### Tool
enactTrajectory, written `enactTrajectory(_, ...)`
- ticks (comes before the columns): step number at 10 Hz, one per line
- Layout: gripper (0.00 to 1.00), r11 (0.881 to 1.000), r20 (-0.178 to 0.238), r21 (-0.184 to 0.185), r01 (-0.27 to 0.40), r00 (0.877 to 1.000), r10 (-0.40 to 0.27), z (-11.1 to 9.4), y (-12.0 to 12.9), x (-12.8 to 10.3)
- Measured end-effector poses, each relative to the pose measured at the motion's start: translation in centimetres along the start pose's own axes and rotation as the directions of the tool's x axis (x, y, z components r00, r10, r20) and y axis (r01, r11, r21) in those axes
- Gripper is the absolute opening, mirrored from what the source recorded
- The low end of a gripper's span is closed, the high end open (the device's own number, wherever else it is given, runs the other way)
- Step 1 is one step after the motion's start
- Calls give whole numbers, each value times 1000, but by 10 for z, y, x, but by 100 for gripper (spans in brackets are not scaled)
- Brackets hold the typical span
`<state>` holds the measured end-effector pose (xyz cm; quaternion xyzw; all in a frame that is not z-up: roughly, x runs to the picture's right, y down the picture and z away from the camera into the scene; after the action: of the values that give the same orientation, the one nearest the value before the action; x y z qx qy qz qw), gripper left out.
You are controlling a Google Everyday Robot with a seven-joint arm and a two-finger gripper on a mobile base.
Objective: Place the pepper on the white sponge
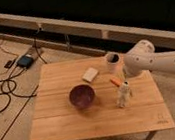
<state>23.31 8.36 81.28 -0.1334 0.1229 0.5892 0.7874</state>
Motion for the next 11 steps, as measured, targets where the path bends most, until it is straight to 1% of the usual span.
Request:
enactTrajectory(1, 65, 999, 10, -4, 32, 999, -32, 4, -2, 4)
enactTrajectory(2, 65, 999, 18, -6, 42, 999, -42, 7, -8, 8)
enactTrajectory(4, 65, 999, 26, -8, 36, 999, -36, 11, -20, 12)
enactTrajectory(5, 65, 999, 35, -23, 29, 999, -28, 14, -28, 12)
enactTrajectory(6, 65, 999, 40, -35, 29, 999, -28, 16, -31, 12)
enactTrajectory(7, 65, 997, 48, -58, 44, 998, -41, 20, -32, 10)
enactTrajectory(8, 65, 992, 54, -92, 88, 995, -83, 28, -30, 7)
enactTrajectory(9, 65, 986, 57, -114, 121, 992, -115, 33, -26, 3)
enactTrajectory(11, 65, 966, 50, -154, 206, 978, -200, 50, -19, -2)
